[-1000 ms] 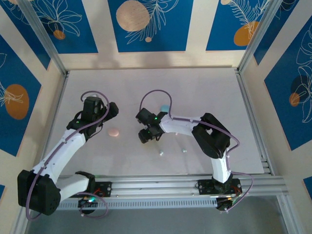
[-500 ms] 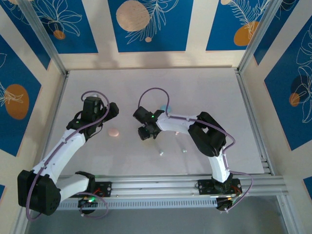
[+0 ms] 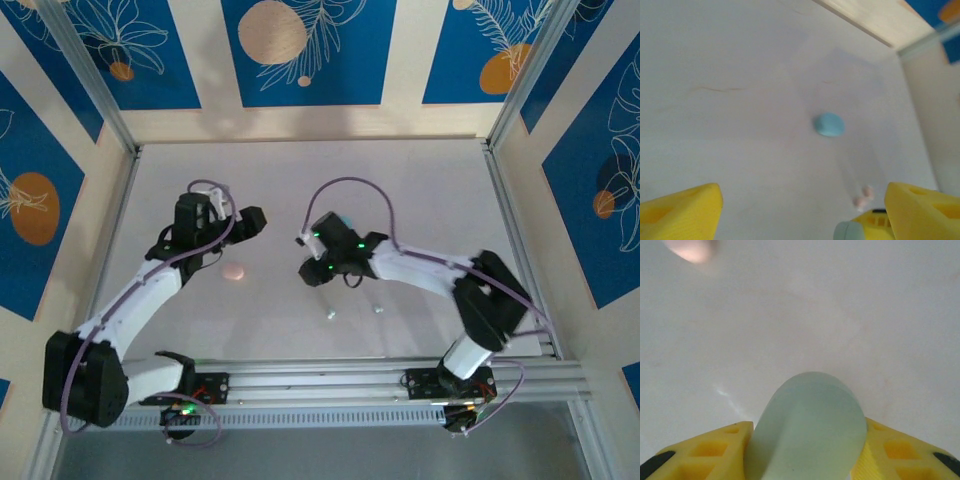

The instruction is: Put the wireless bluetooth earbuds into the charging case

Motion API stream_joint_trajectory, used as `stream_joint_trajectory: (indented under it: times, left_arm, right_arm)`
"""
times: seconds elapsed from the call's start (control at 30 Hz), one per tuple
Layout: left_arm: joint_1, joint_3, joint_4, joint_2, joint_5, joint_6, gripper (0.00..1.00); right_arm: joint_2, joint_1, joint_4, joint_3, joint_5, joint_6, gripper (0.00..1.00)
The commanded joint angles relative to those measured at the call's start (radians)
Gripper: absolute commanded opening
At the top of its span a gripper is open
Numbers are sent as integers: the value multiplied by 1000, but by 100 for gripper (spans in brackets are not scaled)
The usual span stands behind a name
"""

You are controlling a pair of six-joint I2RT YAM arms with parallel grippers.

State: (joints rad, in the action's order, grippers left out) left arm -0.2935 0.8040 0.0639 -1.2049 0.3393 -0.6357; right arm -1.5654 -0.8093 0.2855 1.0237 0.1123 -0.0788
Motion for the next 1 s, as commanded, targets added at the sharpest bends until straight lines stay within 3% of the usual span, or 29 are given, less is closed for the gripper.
stream_joint_trajectory:
  times: [0.0, 0.27, 0.63, 0.83, 0.97]
  left_arm:
    - [-56, 75, -144, -65, 274, 29, 83]
    - [-186, 184, -148, -151, 407, 95, 83]
    - [-227, 254, -22, -215, 396, 161, 67]
    - [-246, 272, -11, -236, 430, 169, 53]
    - [-247, 271, -7, -230, 373, 169, 36]
  right_arm:
    - [135, 52, -173, -65, -167, 246, 36]
    - [269, 161, -157, -50, -287, 378, 37]
    - [300, 162, -224, -69, -295, 409, 37]
    - [291, 165, -223, -64, -292, 412, 38]
    - [287, 162, -205, -54, -285, 429, 39]
